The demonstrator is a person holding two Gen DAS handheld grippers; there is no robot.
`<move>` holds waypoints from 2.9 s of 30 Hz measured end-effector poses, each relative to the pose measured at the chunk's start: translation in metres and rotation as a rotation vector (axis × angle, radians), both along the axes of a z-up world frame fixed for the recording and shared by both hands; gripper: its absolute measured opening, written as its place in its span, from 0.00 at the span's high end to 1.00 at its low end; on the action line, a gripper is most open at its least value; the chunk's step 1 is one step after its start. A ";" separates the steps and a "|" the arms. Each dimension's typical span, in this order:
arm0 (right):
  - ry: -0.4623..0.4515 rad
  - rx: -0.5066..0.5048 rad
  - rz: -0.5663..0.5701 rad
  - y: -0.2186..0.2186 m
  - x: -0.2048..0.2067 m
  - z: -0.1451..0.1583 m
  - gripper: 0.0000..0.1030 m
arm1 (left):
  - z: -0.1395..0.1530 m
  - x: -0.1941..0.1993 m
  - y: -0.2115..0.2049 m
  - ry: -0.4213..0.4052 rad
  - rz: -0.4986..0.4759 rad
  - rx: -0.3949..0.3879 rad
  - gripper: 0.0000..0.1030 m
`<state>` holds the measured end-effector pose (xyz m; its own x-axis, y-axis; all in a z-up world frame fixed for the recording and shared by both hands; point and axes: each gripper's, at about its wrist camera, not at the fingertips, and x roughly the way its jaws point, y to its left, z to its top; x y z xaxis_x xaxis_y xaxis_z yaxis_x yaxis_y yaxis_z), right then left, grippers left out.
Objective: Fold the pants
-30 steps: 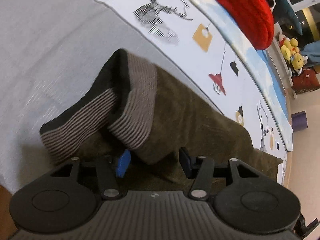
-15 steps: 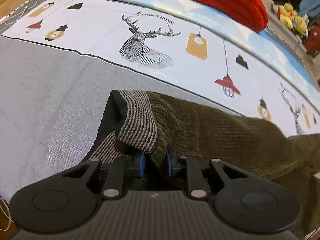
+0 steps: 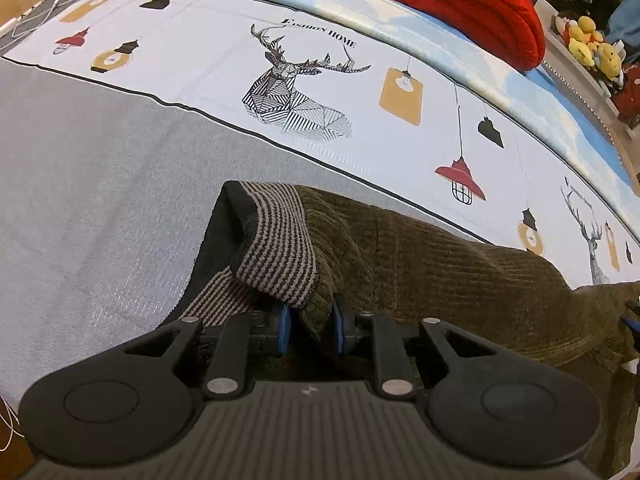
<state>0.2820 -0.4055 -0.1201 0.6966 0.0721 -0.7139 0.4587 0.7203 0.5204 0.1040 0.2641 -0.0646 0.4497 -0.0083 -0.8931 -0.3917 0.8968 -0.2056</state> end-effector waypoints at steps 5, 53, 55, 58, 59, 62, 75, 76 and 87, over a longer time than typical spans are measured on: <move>-0.058 0.033 -0.020 -0.006 0.002 -0.004 0.93 | 0.004 -0.001 0.000 -0.026 0.016 -0.004 0.78; 0.184 0.068 -0.378 -0.154 -0.240 0.022 0.88 | -0.006 -0.042 0.053 0.023 0.118 -0.063 0.78; 0.087 -0.013 -0.336 -0.147 -0.236 0.046 0.90 | 0.005 -0.046 0.049 -0.030 0.108 -0.034 0.81; -0.116 -0.174 -0.286 -0.130 -0.241 0.091 0.90 | 0.023 -0.059 0.052 -0.131 0.127 -0.045 0.83; -0.149 -0.209 -0.293 -0.126 -0.245 0.100 0.90 | 0.029 -0.064 0.053 -0.161 0.129 -0.048 0.83; -0.127 -0.209 -0.330 -0.128 -0.262 0.107 0.90 | 0.032 -0.074 0.055 -0.130 0.098 -0.018 0.82; 0.314 -0.156 -0.310 -0.146 -0.261 0.042 0.90 | -0.002 -0.072 0.044 0.150 -0.078 0.030 0.77; 0.349 -0.154 -0.310 -0.146 -0.260 0.038 0.89 | -0.003 -0.073 0.042 0.167 -0.087 0.048 0.70; 0.156 -0.574 -0.136 -0.094 -0.238 0.089 0.68 | 0.042 -0.077 0.044 -0.155 -0.042 0.132 0.64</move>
<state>0.0439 -0.4993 -0.0311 0.5570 -0.4366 -0.7065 0.6055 0.7957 -0.0144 0.0266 0.3077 -0.0227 0.5838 0.0825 -0.8077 -0.3263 0.9348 -0.1404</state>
